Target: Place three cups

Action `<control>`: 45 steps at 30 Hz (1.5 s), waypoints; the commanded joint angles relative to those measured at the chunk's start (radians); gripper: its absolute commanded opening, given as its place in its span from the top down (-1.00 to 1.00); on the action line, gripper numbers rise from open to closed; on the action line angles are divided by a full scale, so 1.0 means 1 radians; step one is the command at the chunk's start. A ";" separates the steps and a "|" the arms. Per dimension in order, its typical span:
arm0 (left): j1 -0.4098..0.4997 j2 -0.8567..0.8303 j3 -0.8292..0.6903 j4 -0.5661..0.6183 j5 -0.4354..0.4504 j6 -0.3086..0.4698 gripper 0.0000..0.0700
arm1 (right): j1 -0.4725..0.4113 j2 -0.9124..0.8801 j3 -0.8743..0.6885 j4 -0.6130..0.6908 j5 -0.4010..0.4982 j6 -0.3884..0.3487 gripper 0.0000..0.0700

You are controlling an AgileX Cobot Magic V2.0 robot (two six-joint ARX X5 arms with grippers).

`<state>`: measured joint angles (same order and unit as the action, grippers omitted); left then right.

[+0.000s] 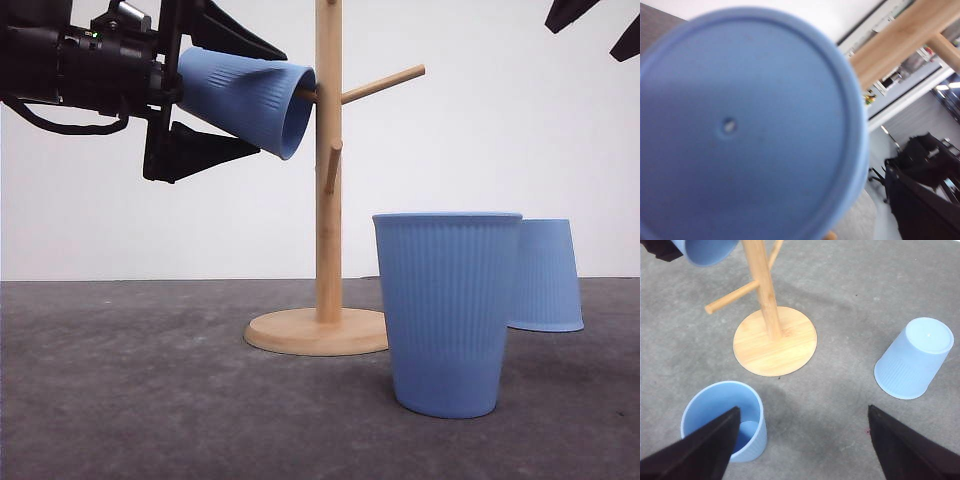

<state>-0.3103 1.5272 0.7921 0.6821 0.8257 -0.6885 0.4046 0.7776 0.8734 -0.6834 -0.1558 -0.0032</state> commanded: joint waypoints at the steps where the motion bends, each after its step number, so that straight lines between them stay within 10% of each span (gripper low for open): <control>1: -0.002 0.020 0.018 -0.007 0.017 0.036 -0.92 | 0.003 0.005 0.014 0.010 0.000 0.000 -0.47; 15: 0.029 -0.071 0.018 -0.421 0.093 0.301 -0.94 | 0.003 0.005 0.014 0.010 0.000 0.003 -0.47; 24: 0.092 -0.318 0.018 -0.942 -0.089 0.598 -0.59 | 0.003 0.005 0.014 -0.005 -0.001 0.032 -0.47; 33: 0.136 -0.563 -0.016 -1.172 -0.417 0.598 -0.11 | 0.003 0.005 0.014 -0.028 -0.034 0.041 -0.48; 45: 0.195 -0.817 -0.209 -1.157 -0.520 0.538 -0.12 | -0.130 -0.022 -0.072 0.042 0.063 0.040 -0.48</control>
<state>-0.1154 0.7097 0.5766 -0.4872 0.3083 -0.1457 0.2866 0.7501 0.8021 -0.6604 -0.0901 0.0269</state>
